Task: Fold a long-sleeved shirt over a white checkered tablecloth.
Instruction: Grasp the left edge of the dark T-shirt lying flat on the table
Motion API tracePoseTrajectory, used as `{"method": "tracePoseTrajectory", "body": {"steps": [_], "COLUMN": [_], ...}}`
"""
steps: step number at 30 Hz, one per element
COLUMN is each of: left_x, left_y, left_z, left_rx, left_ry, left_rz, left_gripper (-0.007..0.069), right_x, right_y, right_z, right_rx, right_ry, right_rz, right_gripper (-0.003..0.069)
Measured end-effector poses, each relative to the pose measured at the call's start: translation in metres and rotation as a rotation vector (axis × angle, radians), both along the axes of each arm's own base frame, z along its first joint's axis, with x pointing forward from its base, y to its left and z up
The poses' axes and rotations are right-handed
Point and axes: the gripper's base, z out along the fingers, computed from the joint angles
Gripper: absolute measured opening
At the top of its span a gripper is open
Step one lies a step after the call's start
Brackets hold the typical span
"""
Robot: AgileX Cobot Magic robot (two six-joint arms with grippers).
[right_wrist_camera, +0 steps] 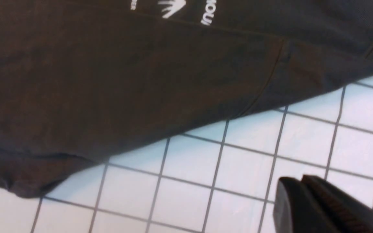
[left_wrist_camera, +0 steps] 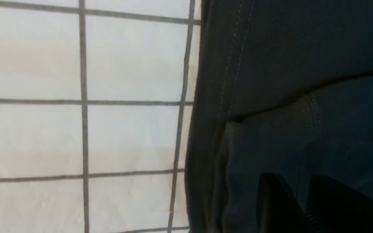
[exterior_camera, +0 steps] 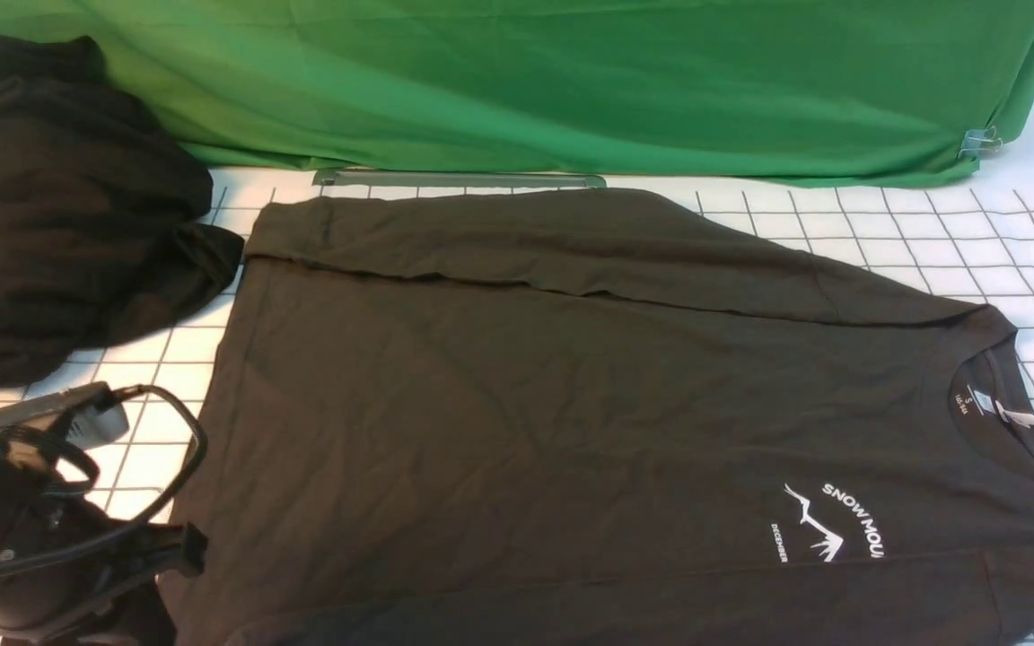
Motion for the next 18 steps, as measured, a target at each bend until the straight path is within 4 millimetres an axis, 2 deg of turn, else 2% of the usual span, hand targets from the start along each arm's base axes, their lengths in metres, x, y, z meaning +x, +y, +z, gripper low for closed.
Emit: {"method": "tracePoseTrajectory", "body": {"steps": [3,7,11,18], "left_x": [0.004,0.007,0.005,0.01], "left_y": [0.0,0.0,-0.001,0.0], "left_z": [-0.007,-0.021,-0.035,-0.037], "left_rx": [0.003,-0.002,-0.009,-0.004], "left_ry": [0.02,0.04,0.1,0.049], "left_rz": [0.003,0.023,0.032,0.05], "left_gripper": [0.0262,0.0301,0.03,0.0283], "right_x": [0.001,0.002,0.002,0.005], "right_y": [0.0,0.0,0.0,0.0], "right_z": [0.001,0.001,0.001,0.003], "right_rx": [0.002,0.002,0.003,0.007], "right_ry": [-0.018,-0.022,-0.027,-0.065], "right_rz": [-0.002,-0.002,-0.002,-0.005], "right_gripper": [0.0035,0.0046,0.0053,0.007]}}
